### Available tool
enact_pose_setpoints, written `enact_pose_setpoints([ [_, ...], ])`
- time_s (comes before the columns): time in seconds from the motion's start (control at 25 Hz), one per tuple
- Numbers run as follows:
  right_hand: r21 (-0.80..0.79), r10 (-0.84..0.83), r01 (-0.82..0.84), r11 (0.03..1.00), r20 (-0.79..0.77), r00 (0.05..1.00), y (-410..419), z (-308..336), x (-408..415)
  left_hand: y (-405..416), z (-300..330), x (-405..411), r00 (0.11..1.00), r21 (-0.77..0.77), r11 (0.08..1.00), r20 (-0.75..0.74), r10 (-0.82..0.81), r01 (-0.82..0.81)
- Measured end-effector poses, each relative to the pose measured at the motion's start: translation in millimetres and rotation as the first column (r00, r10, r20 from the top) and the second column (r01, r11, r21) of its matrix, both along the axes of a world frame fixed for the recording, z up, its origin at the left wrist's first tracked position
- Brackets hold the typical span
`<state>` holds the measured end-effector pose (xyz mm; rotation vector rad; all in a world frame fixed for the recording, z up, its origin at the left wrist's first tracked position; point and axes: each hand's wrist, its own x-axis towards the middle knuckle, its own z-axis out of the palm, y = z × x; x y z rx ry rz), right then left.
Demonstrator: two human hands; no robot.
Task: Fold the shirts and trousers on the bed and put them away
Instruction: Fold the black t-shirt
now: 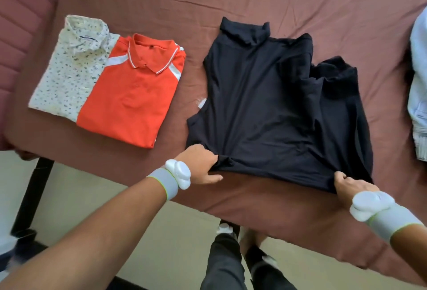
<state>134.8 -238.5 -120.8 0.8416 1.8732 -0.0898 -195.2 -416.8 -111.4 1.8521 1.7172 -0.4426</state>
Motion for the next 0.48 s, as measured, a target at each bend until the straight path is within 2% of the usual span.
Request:
enact_pose_setpoints([
  [0.08,-0.021,0.034,-0.034,0.999,-0.011,0.999,11.0,14.5,-16.6,2.4,4.8,-10.0,0.988,0.128,0.985,0.123,0.097,-0.113],
  [0.2,0.046,0.054,-0.046,0.998,-0.181,0.982,39.9,27.6,-44.7,34.4,6.8,-34.0,0.906,0.237,0.884,0.237,0.350,-0.403],
  [0.32,0.114,-0.026,0.083,0.990,-0.434,0.901,80.5,27.6,-66.7,94.3,-5.2,-51.3,0.887,0.251,0.856,0.232,0.400,-0.452],
  [0.48,0.124,-0.066,0.210,0.970,-0.693,0.718,144.3,22.0,-101.8,190.4,-19.7,-67.4,0.888,0.259,0.855,0.233,0.397,-0.450],
])
